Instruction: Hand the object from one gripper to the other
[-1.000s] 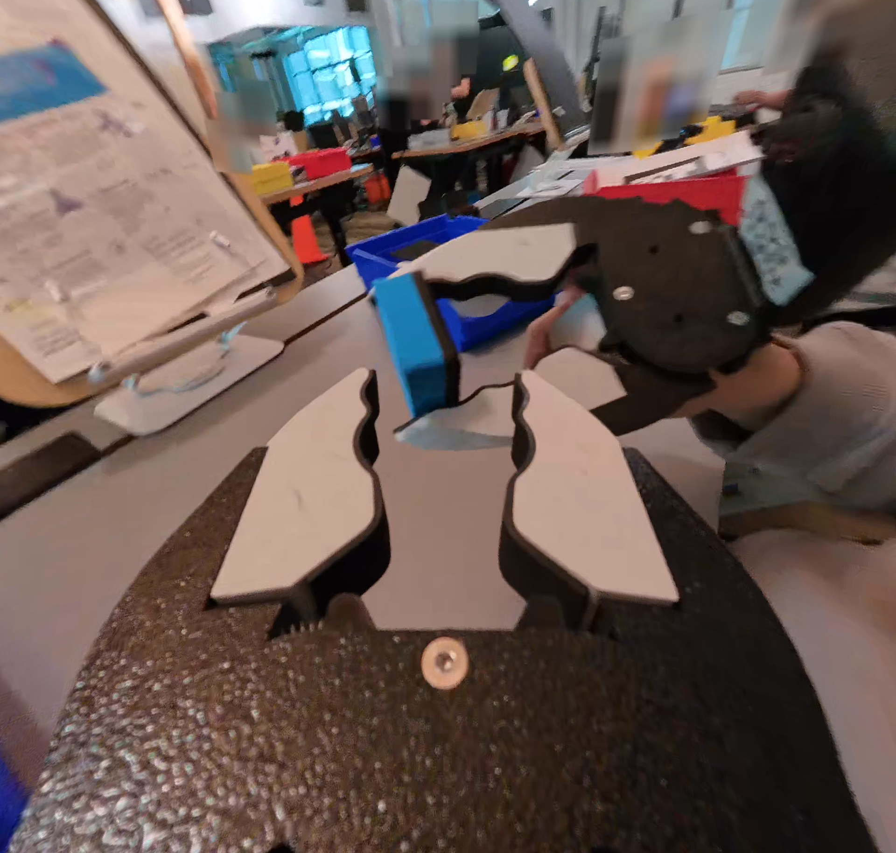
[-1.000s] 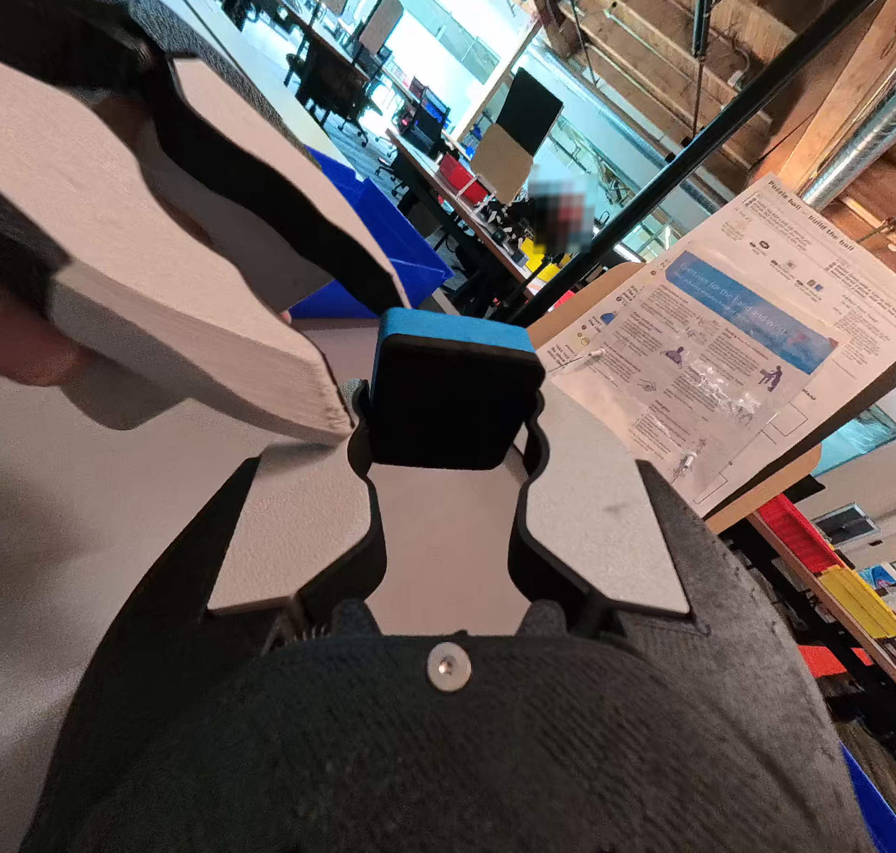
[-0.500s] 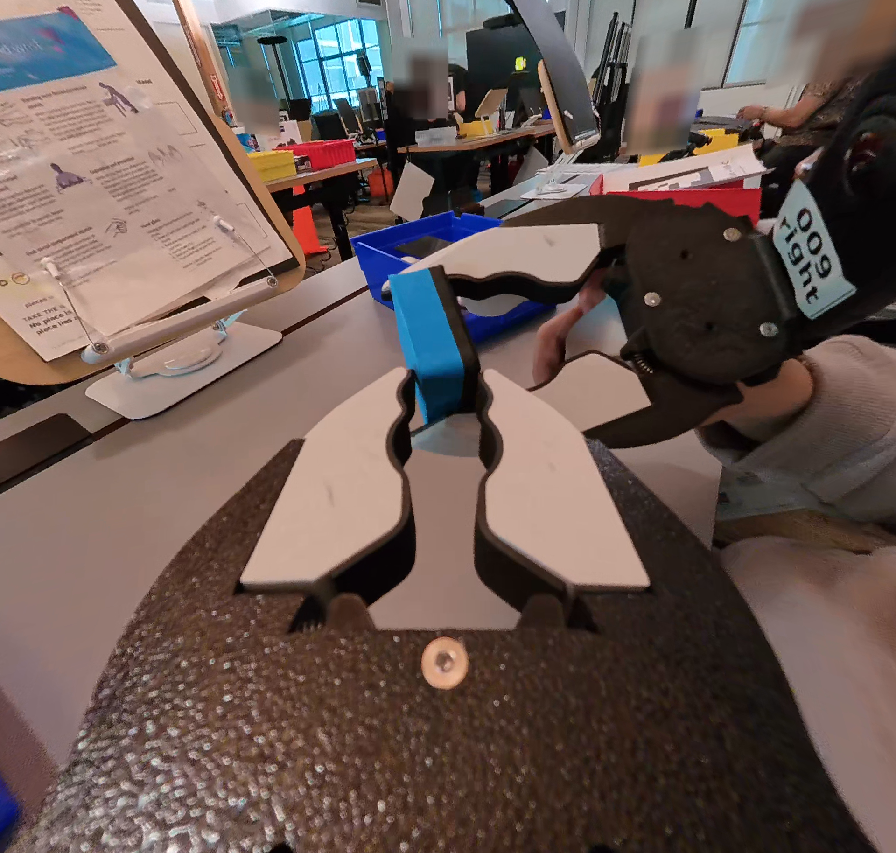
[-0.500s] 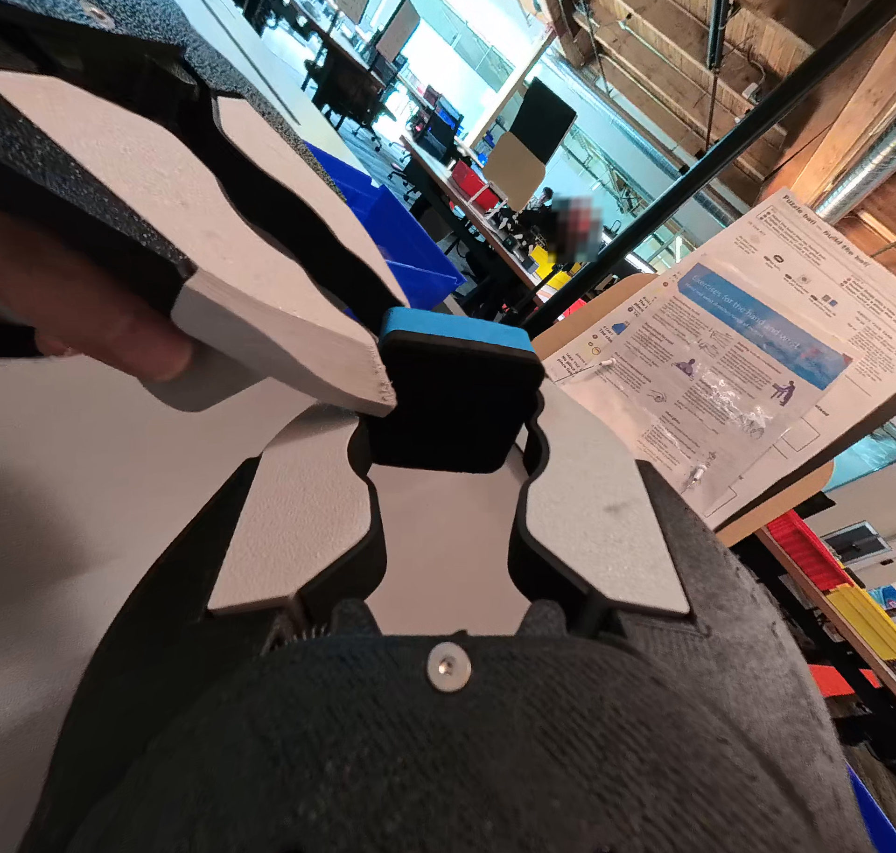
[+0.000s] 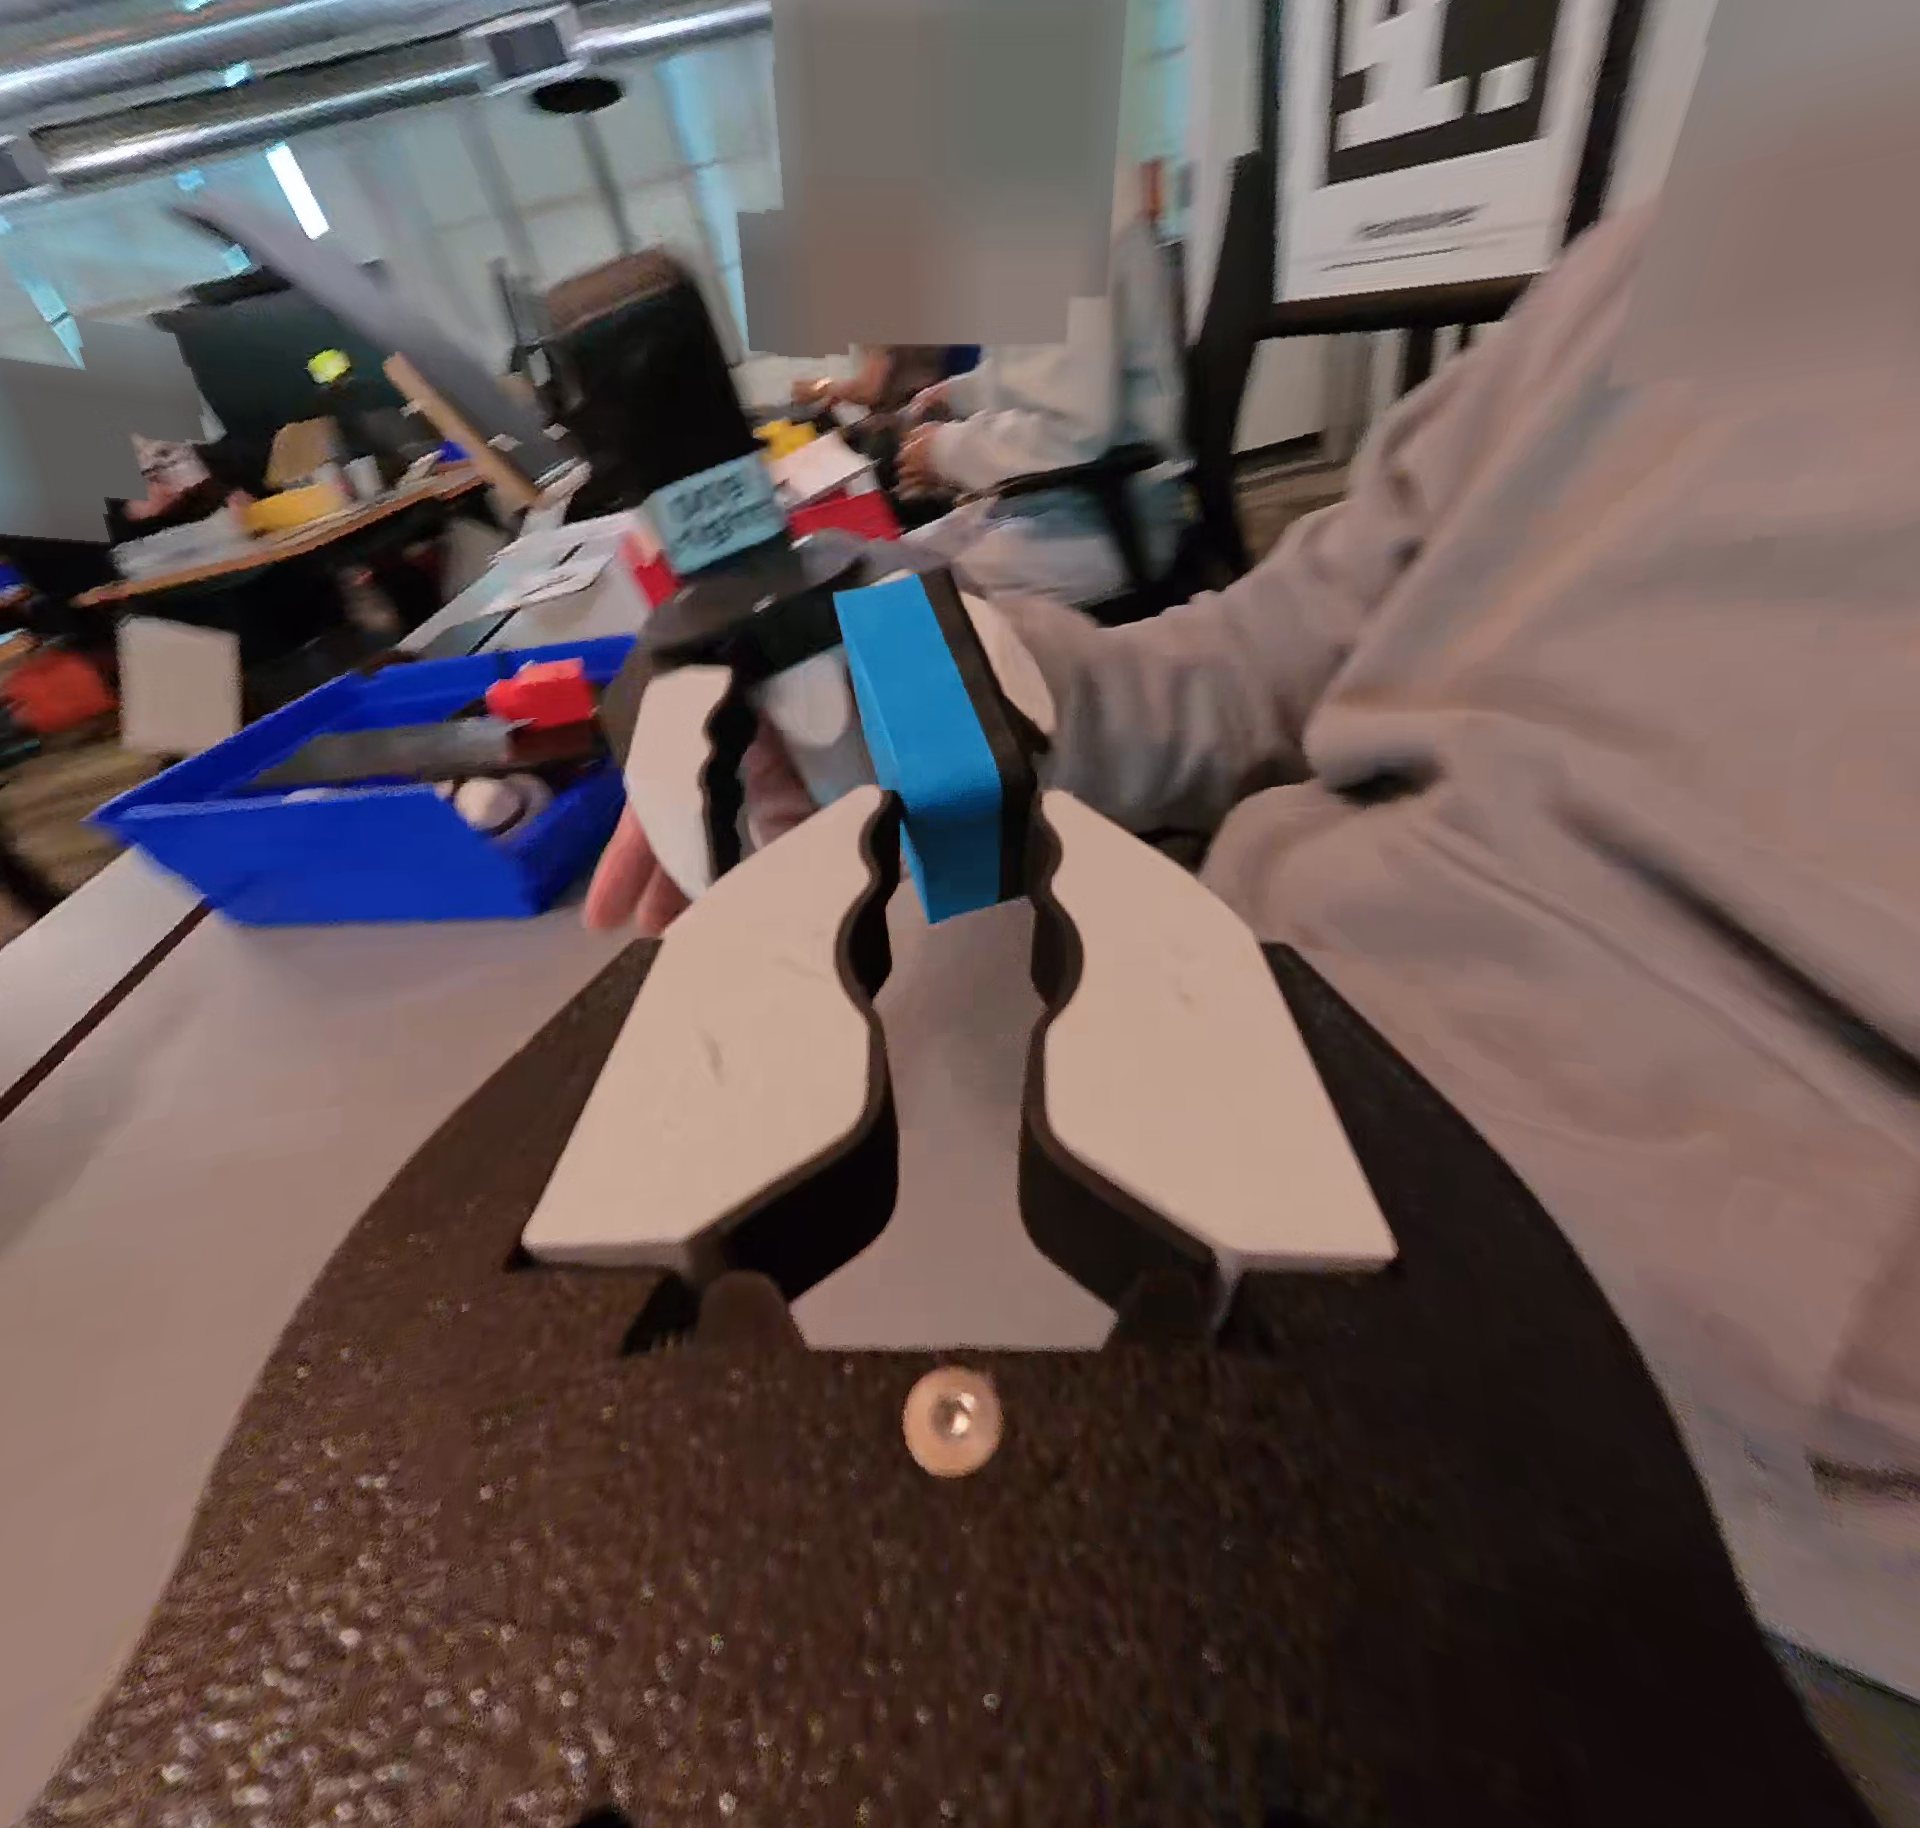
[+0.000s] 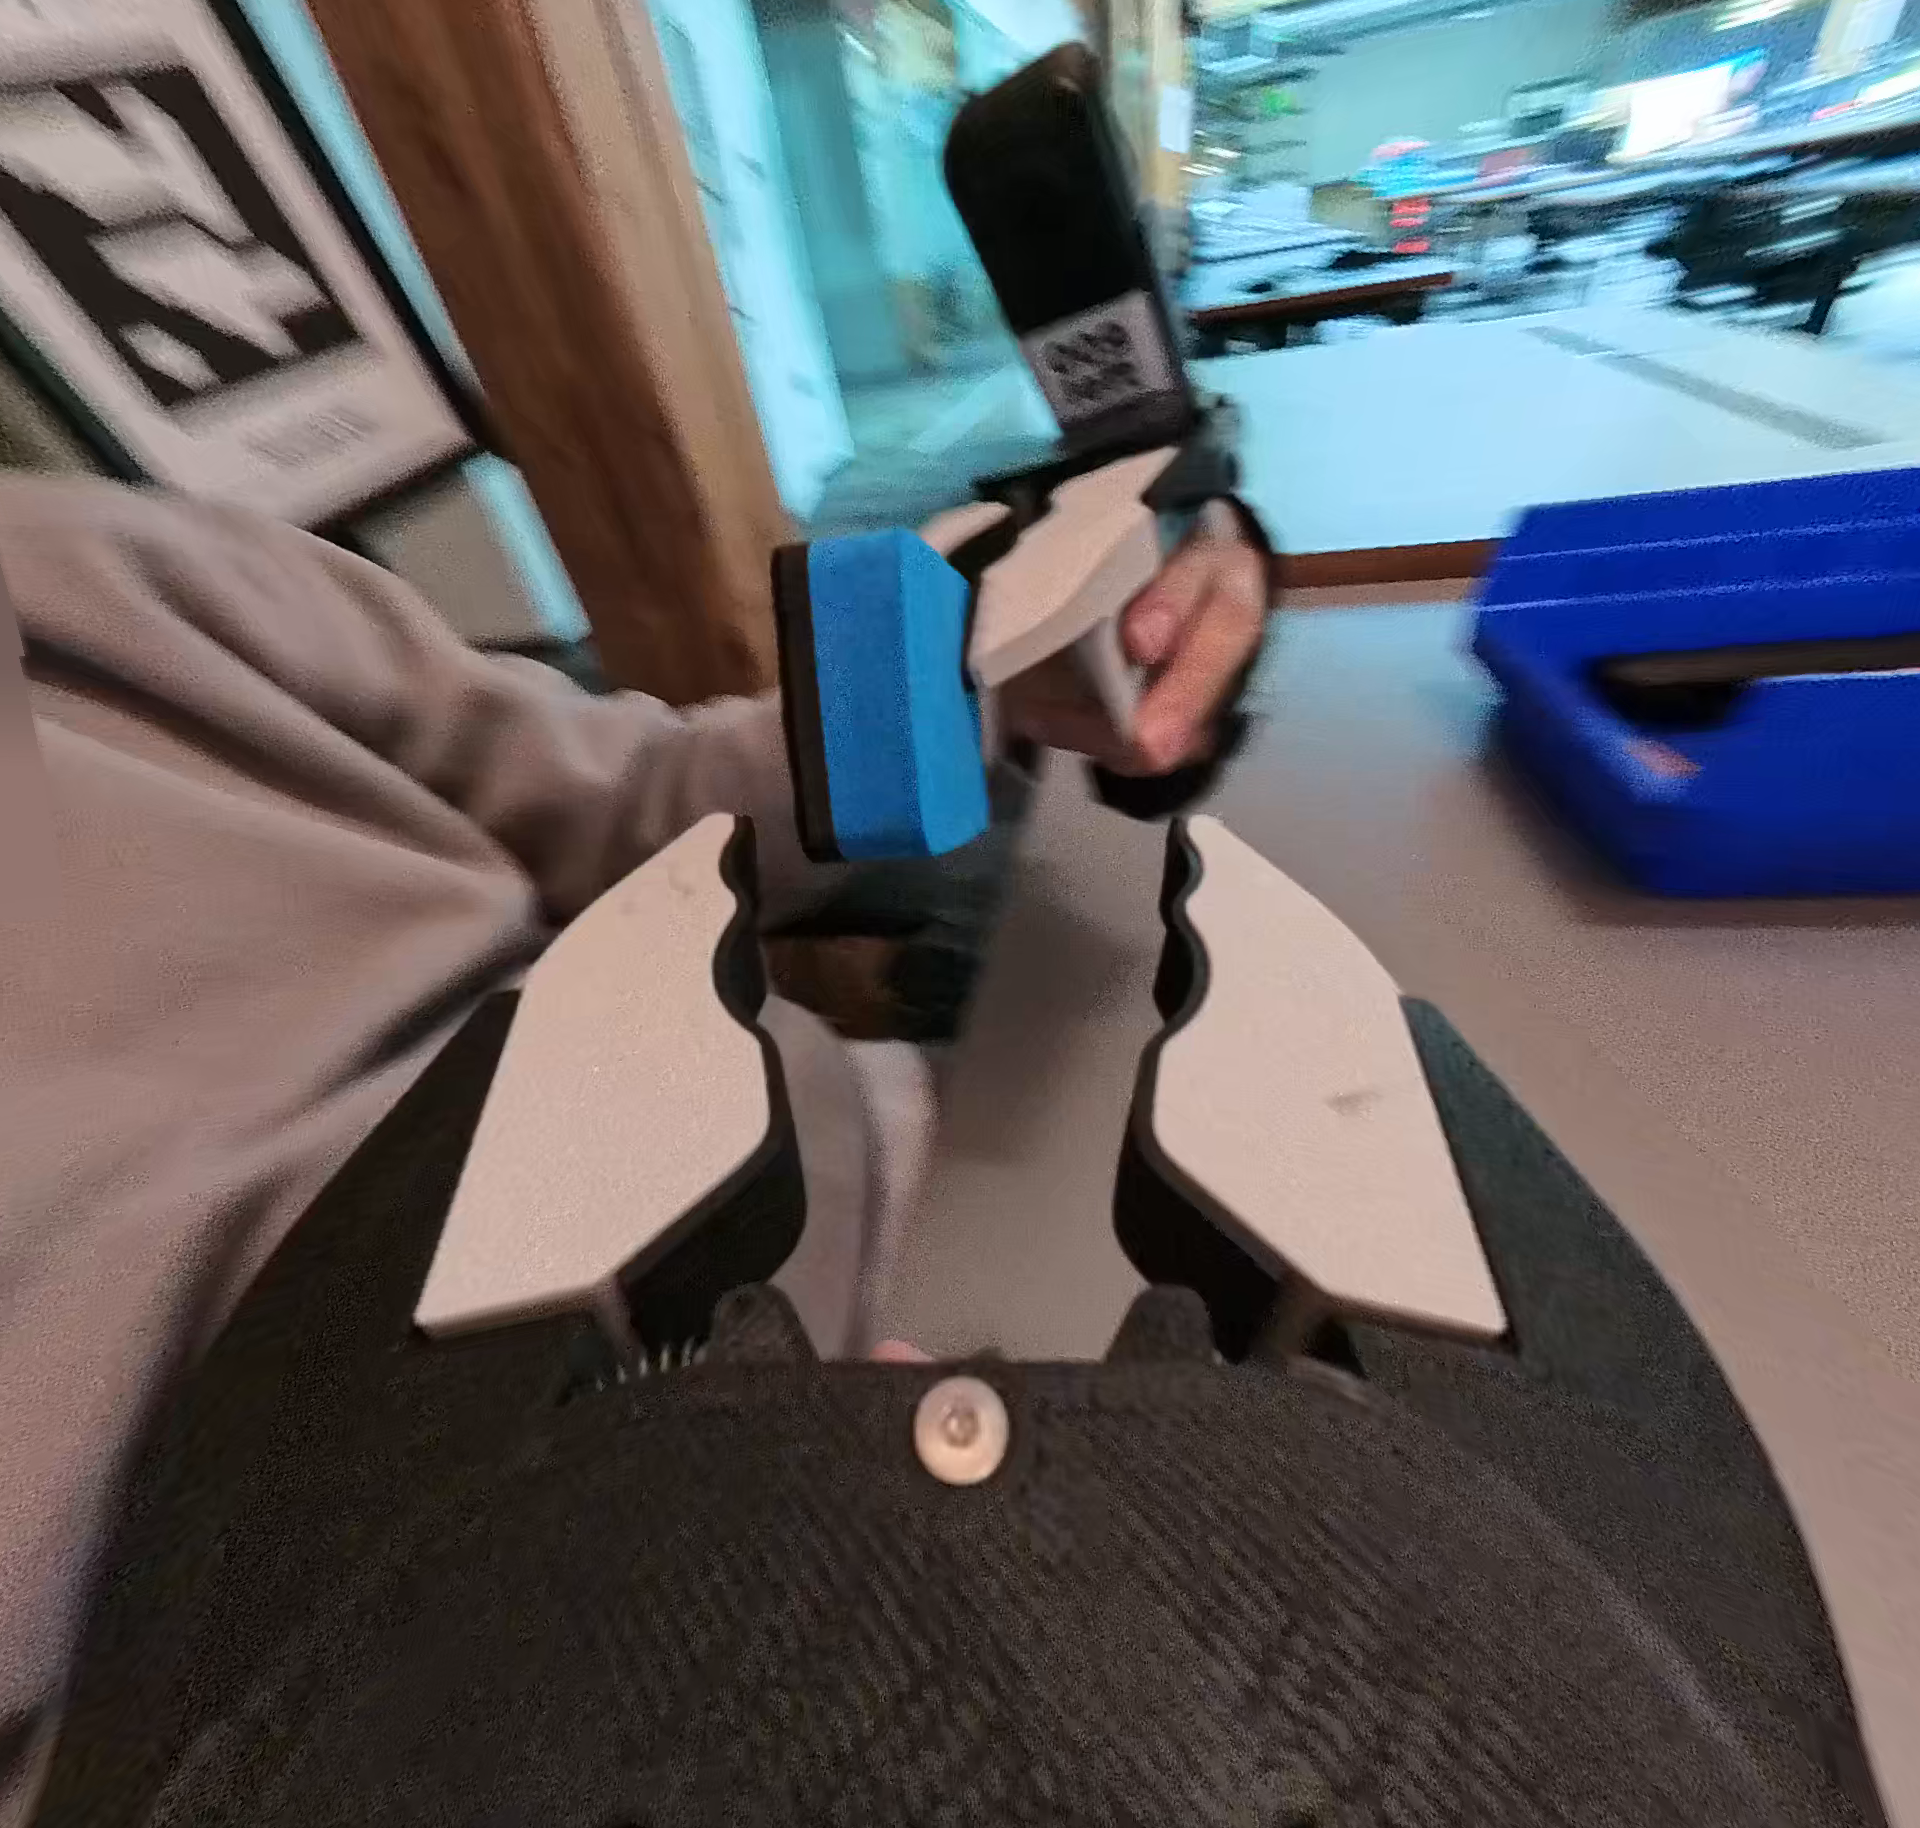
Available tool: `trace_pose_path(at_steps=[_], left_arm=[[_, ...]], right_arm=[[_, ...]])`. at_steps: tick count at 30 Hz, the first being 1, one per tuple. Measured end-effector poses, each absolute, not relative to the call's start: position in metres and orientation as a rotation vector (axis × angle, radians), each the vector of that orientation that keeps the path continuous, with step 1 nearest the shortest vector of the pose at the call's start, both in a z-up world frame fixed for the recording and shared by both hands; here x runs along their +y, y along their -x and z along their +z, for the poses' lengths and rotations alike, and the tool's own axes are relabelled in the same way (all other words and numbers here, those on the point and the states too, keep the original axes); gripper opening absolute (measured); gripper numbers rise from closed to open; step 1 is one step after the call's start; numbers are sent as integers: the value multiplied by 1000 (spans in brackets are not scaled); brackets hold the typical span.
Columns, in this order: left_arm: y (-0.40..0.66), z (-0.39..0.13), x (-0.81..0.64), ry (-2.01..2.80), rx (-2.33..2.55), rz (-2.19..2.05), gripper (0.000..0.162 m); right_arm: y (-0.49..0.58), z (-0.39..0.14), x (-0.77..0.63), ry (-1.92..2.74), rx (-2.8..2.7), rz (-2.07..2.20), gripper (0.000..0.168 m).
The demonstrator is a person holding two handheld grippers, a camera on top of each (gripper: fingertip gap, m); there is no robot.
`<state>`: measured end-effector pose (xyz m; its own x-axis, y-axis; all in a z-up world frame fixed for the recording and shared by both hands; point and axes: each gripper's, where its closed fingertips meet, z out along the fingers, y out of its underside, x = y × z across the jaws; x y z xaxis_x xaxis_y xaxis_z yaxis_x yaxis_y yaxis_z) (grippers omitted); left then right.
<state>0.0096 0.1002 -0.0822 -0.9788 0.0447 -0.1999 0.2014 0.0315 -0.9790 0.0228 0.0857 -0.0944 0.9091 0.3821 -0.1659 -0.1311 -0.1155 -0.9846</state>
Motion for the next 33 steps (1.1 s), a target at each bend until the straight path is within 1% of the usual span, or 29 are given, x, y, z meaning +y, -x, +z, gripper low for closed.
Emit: trace_pose_path(at_steps=[2, 4, 6, 8, 10, 14, 15, 17, 20, 24, 25, 27, 28, 33], left_arm=[[1, -84, 100, -387, 2142, -2143, 22], [10, -85, 98, -470, 2139, -2199, 22], [17, -87, 97, -537, 2142, -2233, 22], [23, -89, 97, -593, 2144, -2251, 22], [28, -90, 97, -632, 2144, -2262, 22], [38, -98, 96, -709, 2216, -2215, 22], [40, -99, 95, -722, 2230, -2209, 22], [42, -101, 93, -734, 2252, -2194, 22], [44, -107, 92, -752, 2296, -2158, 22], [34, -101, 93, -679, 2240, -2147, 23], [27, -98, 94, -618, 2213, -2131, 27], [5, -92, 98, -427, 2144, -2085, 48], [-6, -88, 101, -333, 2110, -2065, 54], [-59, -70, 112, 108, 1945, -2002, 58]], right_arm=[[-5, -93, 87, 1561, -188, 707, 68], [14, -100, 88, 1543, -205, 930, 67], [30, -103, 88, 1499, -262, 1063, 67], [40, -102, 89, 1460, -280, 1153, 68], [47, -101, 88, 1441, -290, 1216, 64], [57, -104, 86, 1440, -318, 1292, 63], [57, -104, 86, 1440, -310, 1311, 59], [59, -107, 84, 1441, -325, 1330, 59], [63, -113, 85, 1472, -385, 1256, 59], [58, -113, 89, 1507, -426, 1080, 58], [54, -113, 92, 1521, -420, 1011, 58], [41, -111, 98, 1540, -382, 865, 58], [31, -108, 102, 1539, -356, 776, 58], [-46, -100, 119, 1561, -118, 149, 58]])
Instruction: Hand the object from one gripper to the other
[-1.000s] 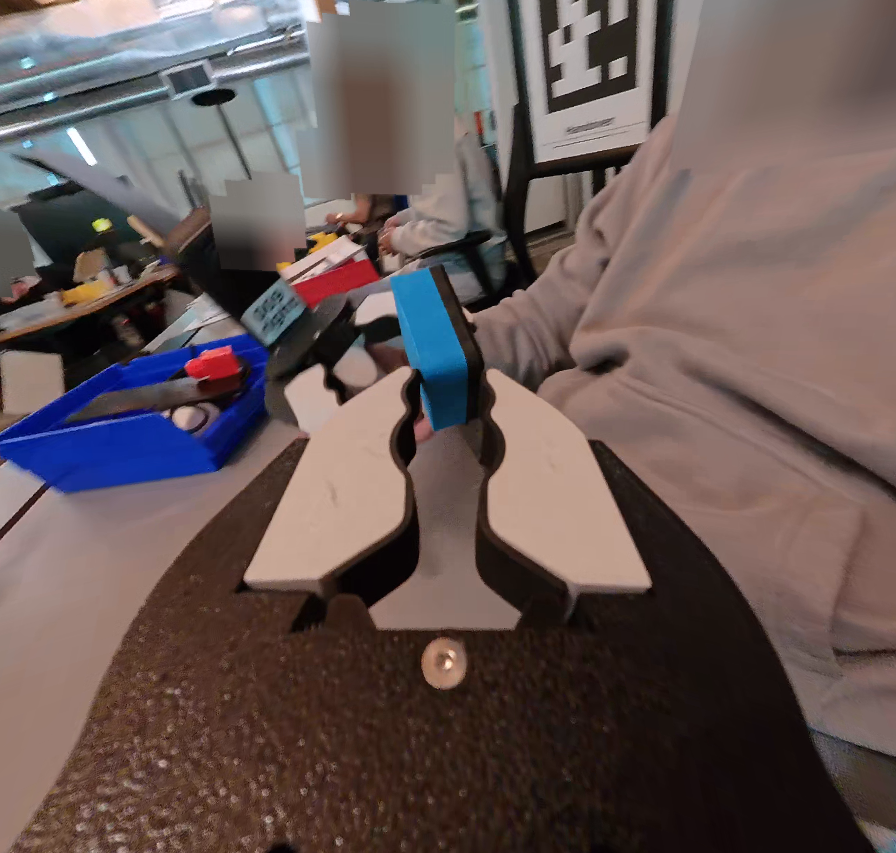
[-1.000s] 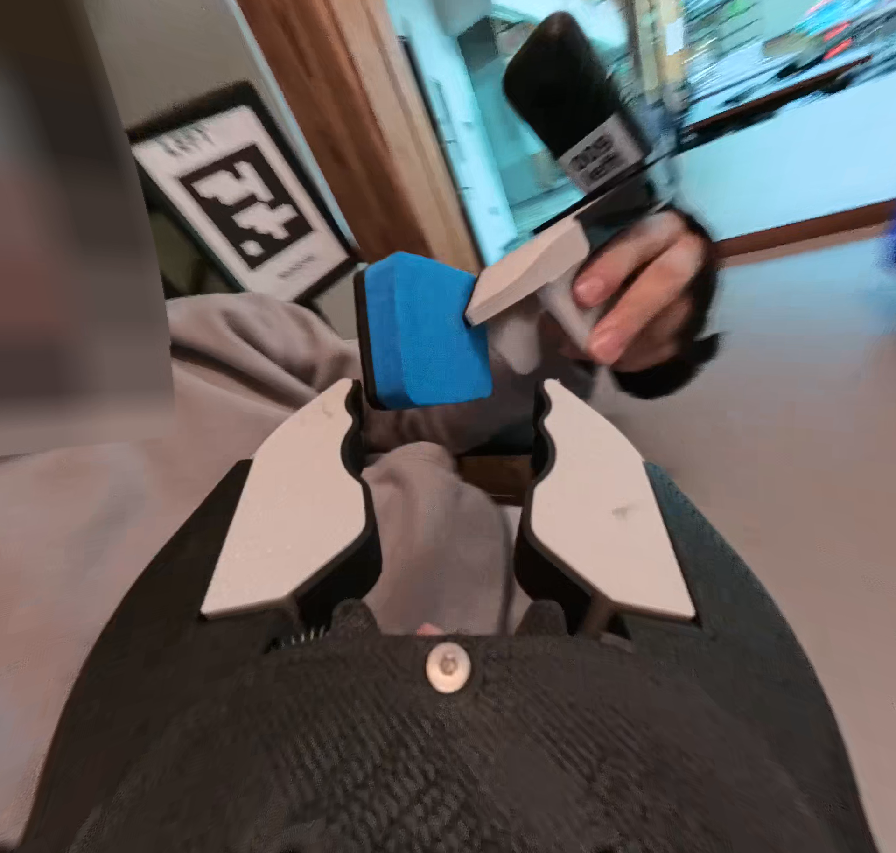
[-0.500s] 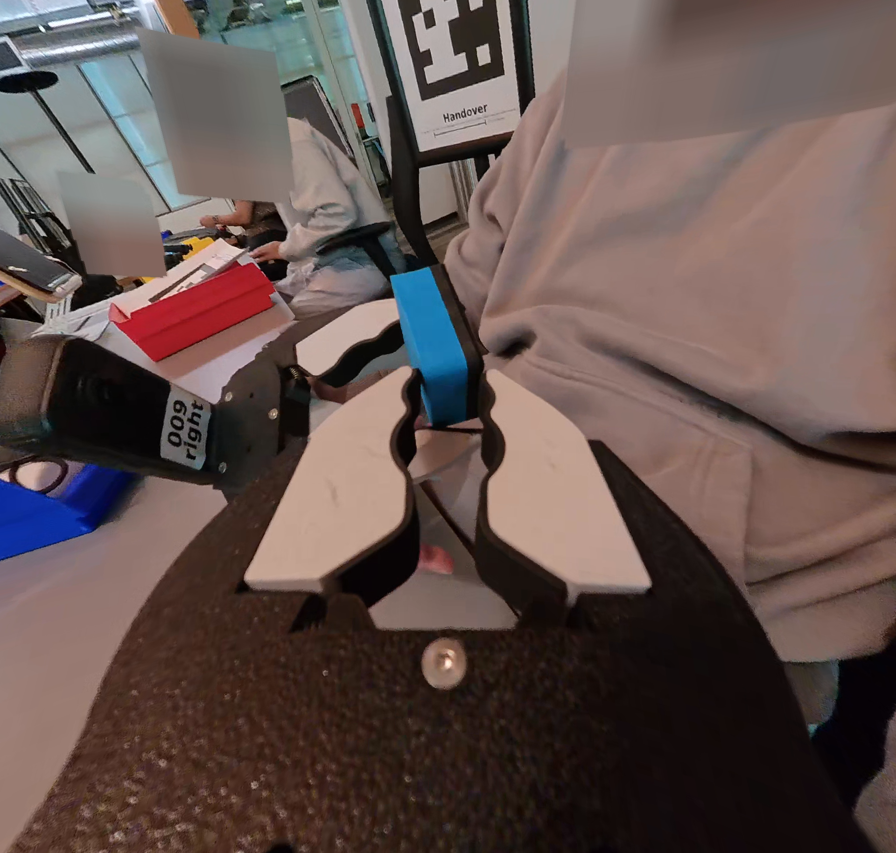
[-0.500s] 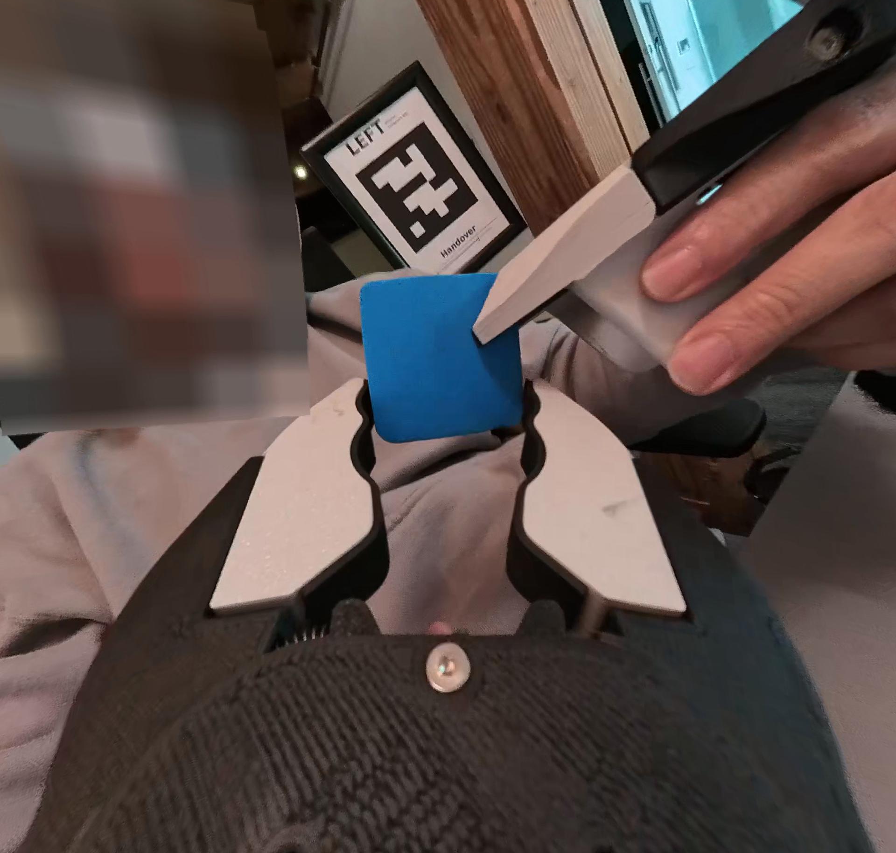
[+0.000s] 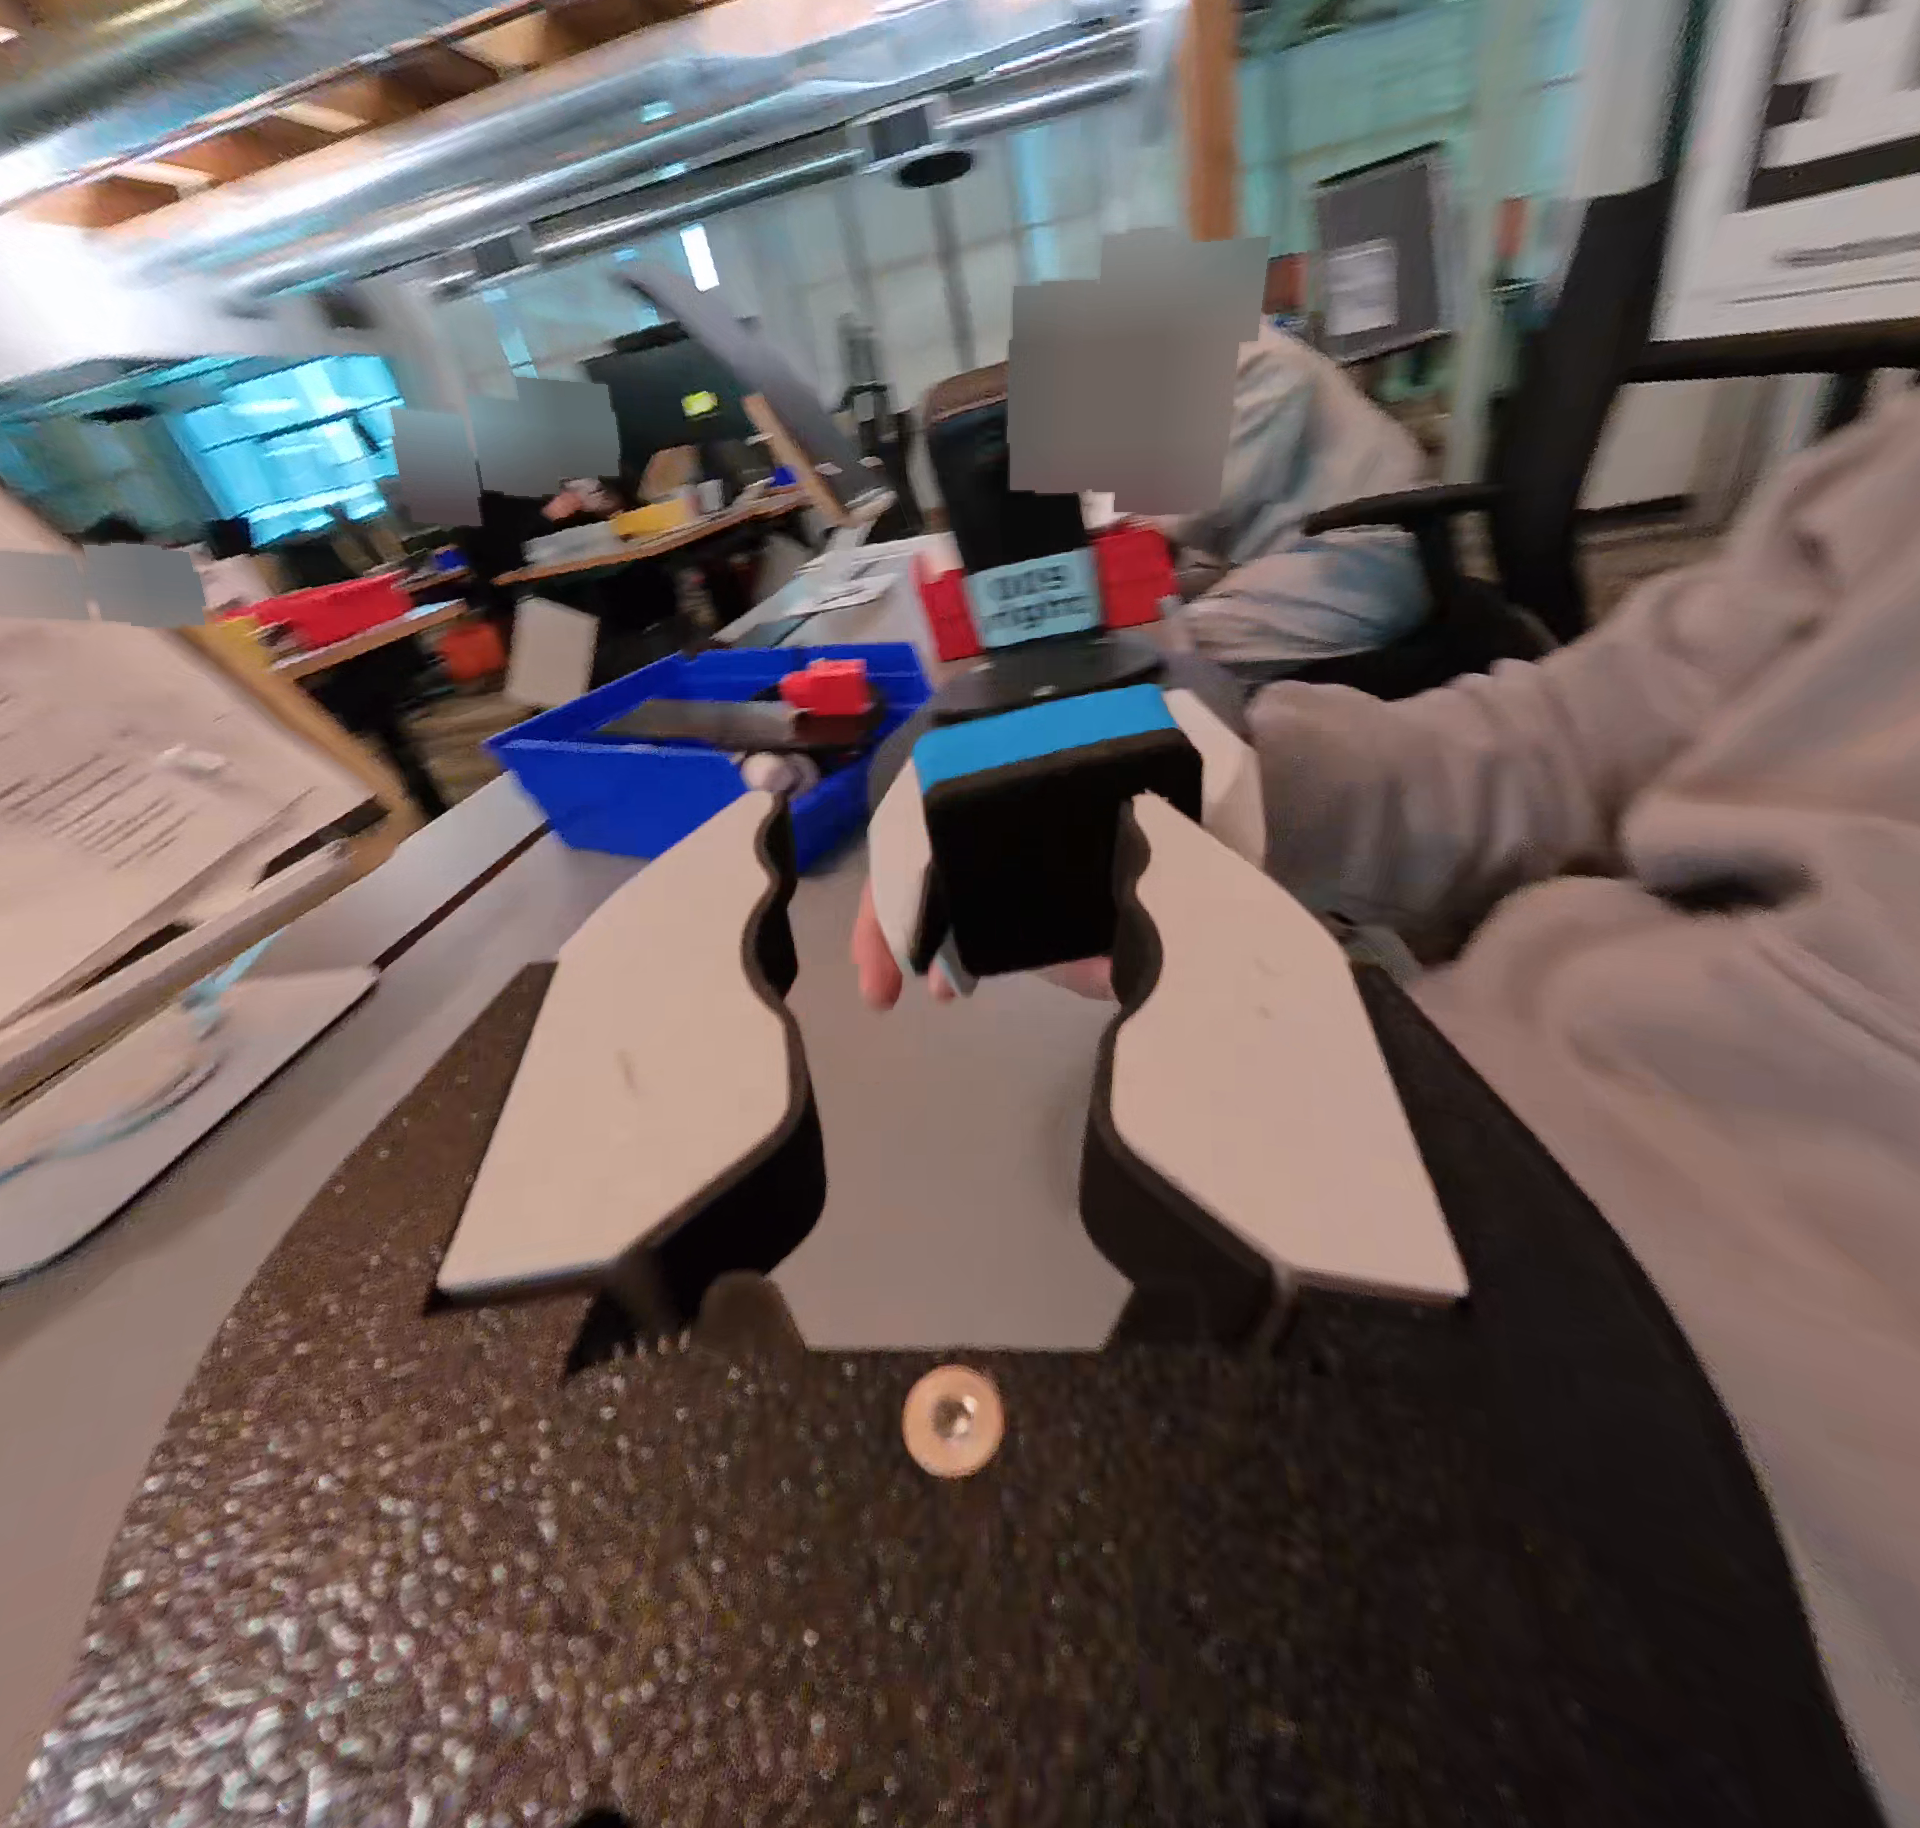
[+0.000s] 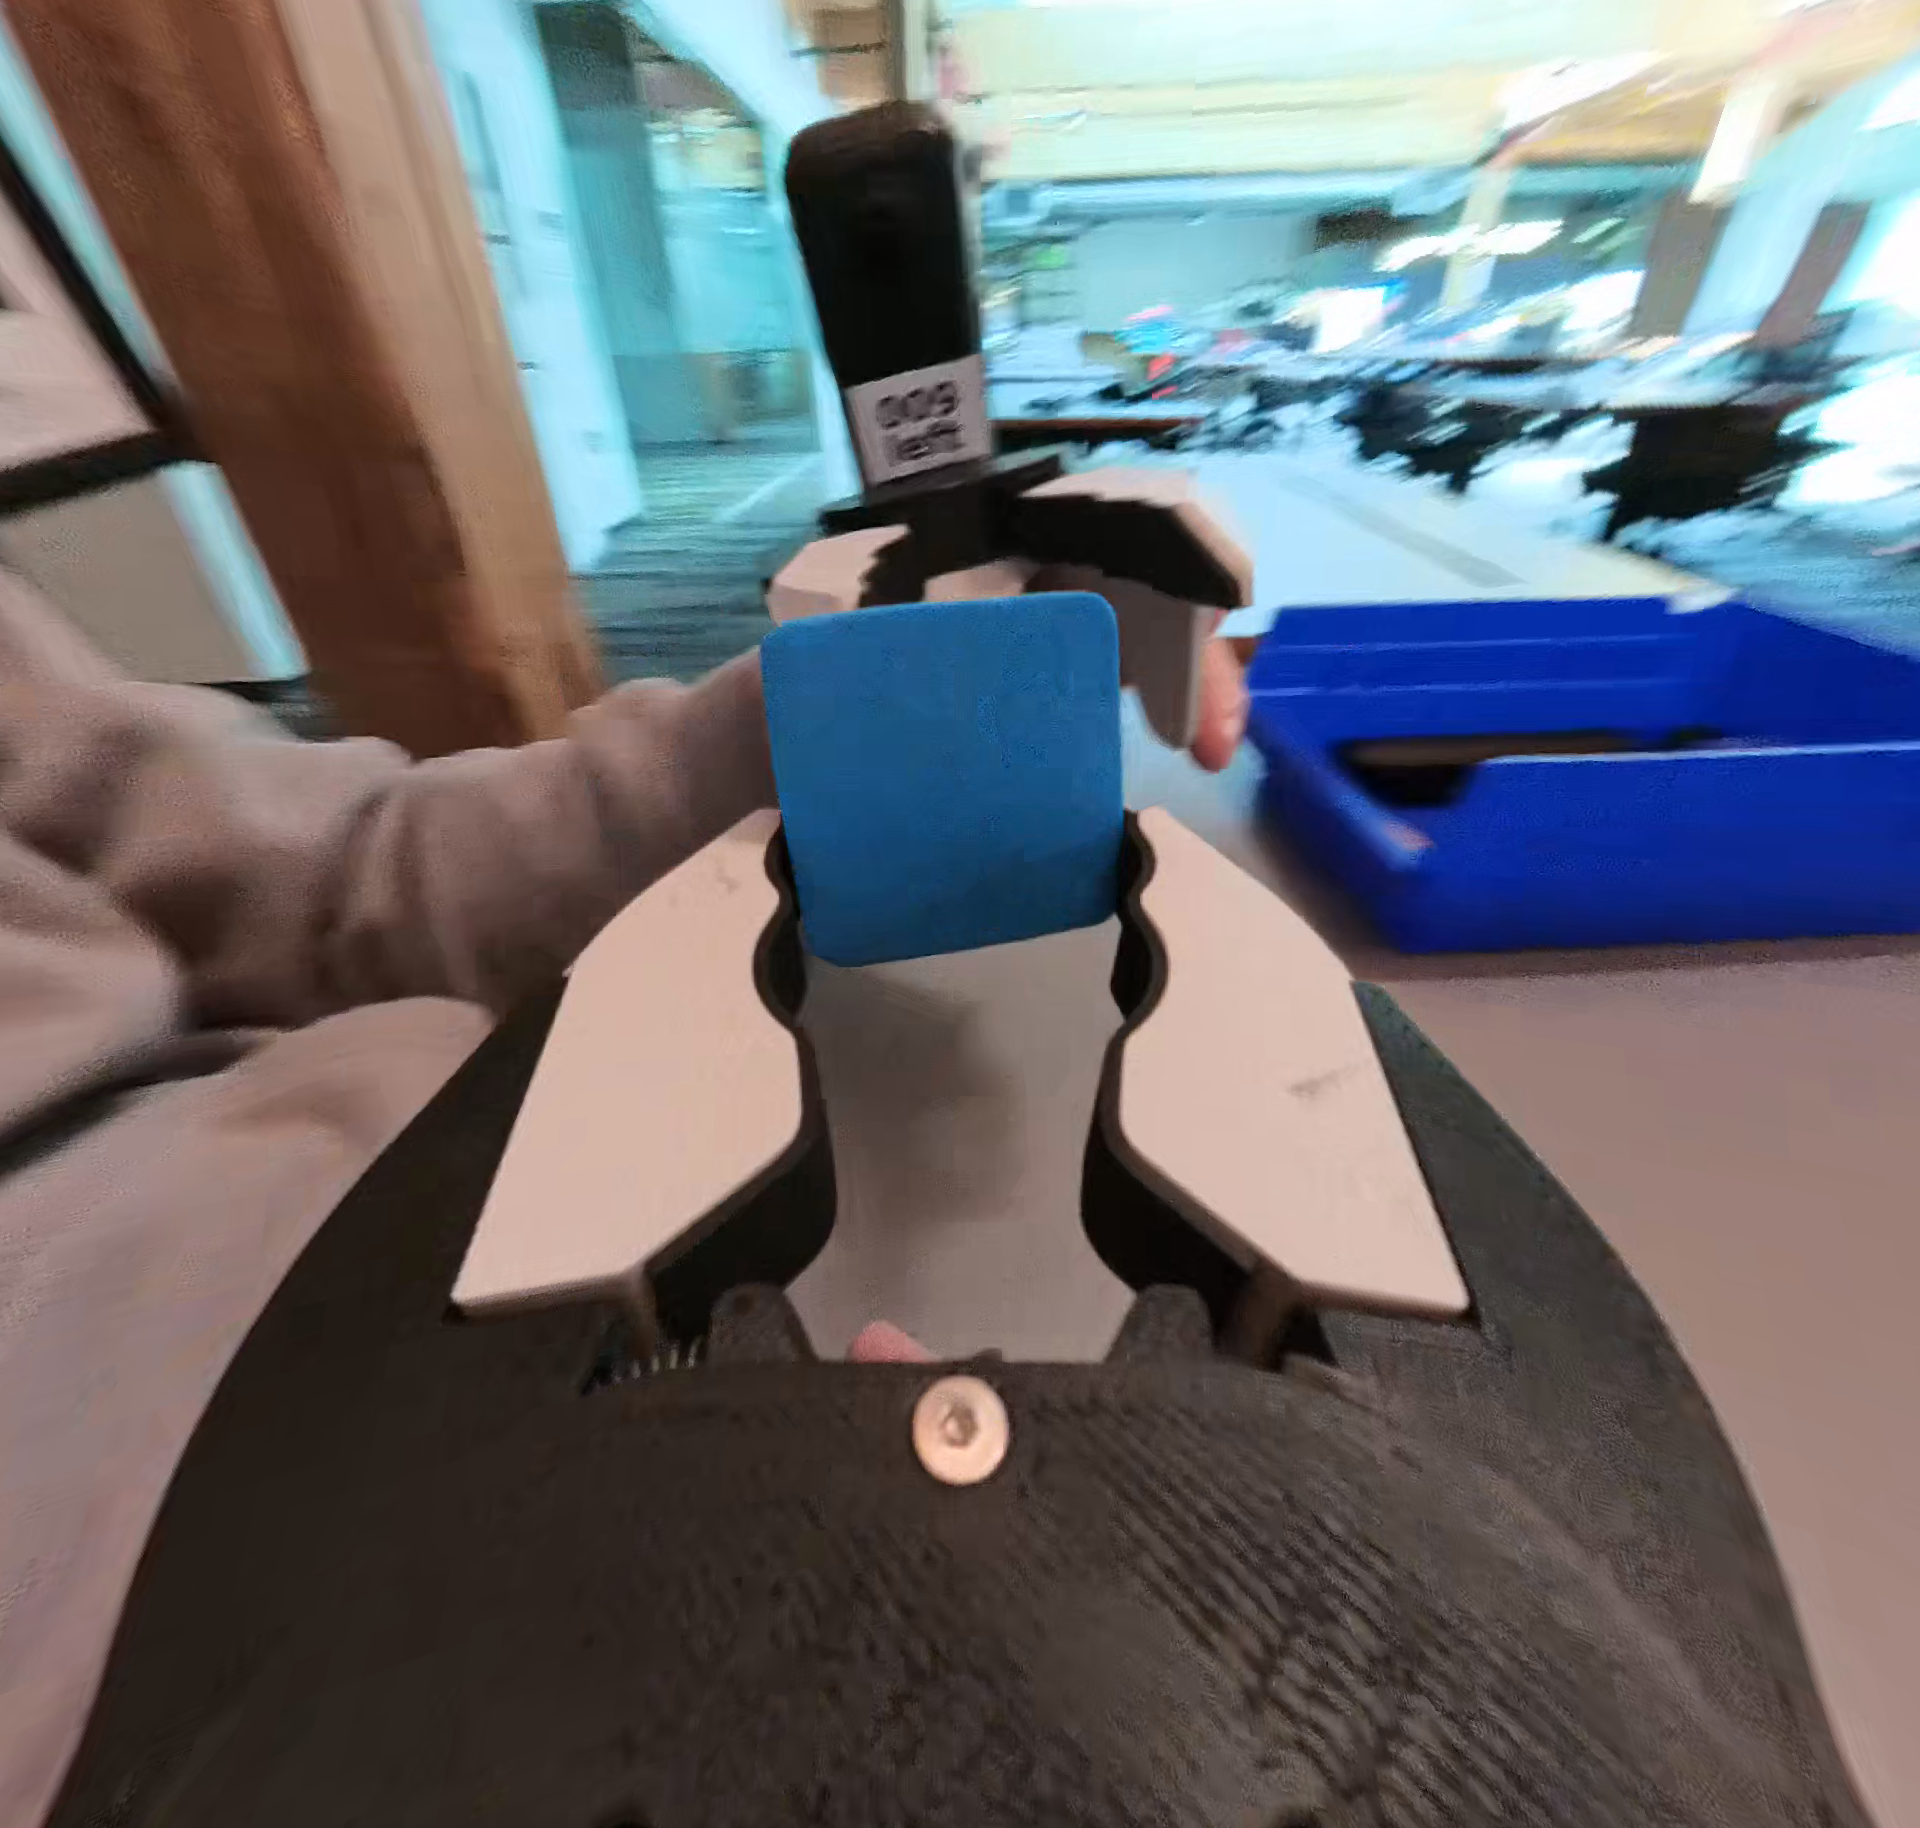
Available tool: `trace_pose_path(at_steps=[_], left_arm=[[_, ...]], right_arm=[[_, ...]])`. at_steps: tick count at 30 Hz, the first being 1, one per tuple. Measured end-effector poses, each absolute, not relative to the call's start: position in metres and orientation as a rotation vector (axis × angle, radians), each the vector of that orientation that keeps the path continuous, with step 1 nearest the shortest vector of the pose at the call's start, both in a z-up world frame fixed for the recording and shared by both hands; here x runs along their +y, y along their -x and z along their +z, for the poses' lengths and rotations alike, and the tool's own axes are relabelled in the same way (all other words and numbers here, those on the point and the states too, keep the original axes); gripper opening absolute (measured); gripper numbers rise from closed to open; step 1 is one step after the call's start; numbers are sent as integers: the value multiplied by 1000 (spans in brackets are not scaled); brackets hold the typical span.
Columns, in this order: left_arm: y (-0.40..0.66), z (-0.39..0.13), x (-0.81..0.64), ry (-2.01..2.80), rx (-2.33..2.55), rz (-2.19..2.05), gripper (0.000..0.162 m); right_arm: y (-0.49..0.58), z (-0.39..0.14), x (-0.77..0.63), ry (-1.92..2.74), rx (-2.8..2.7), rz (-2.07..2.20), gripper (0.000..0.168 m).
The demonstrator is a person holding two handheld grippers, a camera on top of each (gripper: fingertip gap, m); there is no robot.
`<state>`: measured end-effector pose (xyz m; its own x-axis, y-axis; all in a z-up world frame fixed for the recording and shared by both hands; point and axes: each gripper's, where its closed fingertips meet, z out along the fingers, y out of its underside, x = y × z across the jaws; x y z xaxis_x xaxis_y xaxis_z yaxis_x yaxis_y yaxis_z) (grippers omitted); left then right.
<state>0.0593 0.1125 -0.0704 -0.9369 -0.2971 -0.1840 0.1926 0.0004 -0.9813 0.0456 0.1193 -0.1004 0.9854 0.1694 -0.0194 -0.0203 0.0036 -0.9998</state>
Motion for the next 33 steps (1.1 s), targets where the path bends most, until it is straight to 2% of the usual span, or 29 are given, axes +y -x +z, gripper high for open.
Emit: trace_pose_path(at_steps=[3, 9, 13, 18, 21, 25, 29, 31, 33], left_arm=[[-64, -69, 108, 165, 1917, -2056, 67], [-57, -76, 94, 132, 2000, -2051, 73], [-59, -93, 90, 51, 2058, -1881, 57], [-62, -98, 85, -45, 2029, -1721, 55], [-69, -90, 88, -91, 1922, -1593, 55], [-67, -85, 91, -283, 1800, -1295, 55], [-58, -86, 81, -435, 1746, -1166, 55], [-56, -88, 77, -449, 1743, -1179, 55], [-59, -91, 77, -443, 1750, -1168, 55]], right_arm=[[-65, -92, 116, 1513, -92, -57, 58], [-69, -111, 118, 1621, -269, -357, 58], [-62, -107, 120, 1606, -219, -249, 58], [-66, -119, 120, 1682, -231, -287, 60], [-61, -124, 117, 1706, -189, -128, 85], [-56, -114, 111, 1599, -5, 331, 89], [-51, -90, 102, 1410, 92, 676, 72], [-48, -91, 102, 1415, 68, 656, 72], [-45, -90, 102, 1422, 22, 578, 60]])
